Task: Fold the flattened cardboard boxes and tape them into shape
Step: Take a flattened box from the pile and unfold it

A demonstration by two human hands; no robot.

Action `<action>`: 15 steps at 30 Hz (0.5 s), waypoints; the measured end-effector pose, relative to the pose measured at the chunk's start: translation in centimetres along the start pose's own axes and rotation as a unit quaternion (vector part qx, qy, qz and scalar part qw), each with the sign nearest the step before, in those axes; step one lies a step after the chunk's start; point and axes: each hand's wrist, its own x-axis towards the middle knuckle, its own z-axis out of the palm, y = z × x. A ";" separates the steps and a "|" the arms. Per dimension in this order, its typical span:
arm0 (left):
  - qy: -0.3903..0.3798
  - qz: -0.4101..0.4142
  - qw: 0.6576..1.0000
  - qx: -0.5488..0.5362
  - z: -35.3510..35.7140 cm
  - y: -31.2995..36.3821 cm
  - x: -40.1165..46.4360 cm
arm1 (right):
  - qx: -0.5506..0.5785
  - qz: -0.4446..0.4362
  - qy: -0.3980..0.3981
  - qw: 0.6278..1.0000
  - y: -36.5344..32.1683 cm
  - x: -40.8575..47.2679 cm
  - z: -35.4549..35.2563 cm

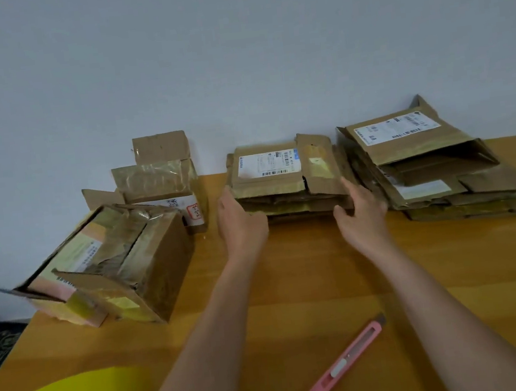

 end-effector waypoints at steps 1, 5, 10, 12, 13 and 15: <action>-0.004 -0.011 1.000 0.019 0.2 0.1 0.5 | 0.006 0.006 -0.013 1.000 0.2 0.4 0.1; -0.019 -0.009 0.997 0.074 0.6 -0.1 1.3 | 0.026 0.012 -0.011 1.000 0.7 1.1 0.2; 0.023 0.066 0.997 0.035 -0.2 0.2 0.3 | 0.086 -0.055 0.078 0.992 0.0 0.2 -0.8; 0.033 0.106 0.994 0.023 -1.0 0.9 -0.9 | 0.107 -0.082 0.110 0.985 -0.8 -0.8 -1.4; 0.038 0.123 0.992 0.018 -1.4 1.2 -1.6 | 0.117 -0.091 0.122 0.981 -1.3 -1.4 -1.8; 0.051 0.145 0.988 0.013 -2.4 1.7 -3.2 | 0.129 -0.109 0.143 0.975 -2.1 -2.7 -2.7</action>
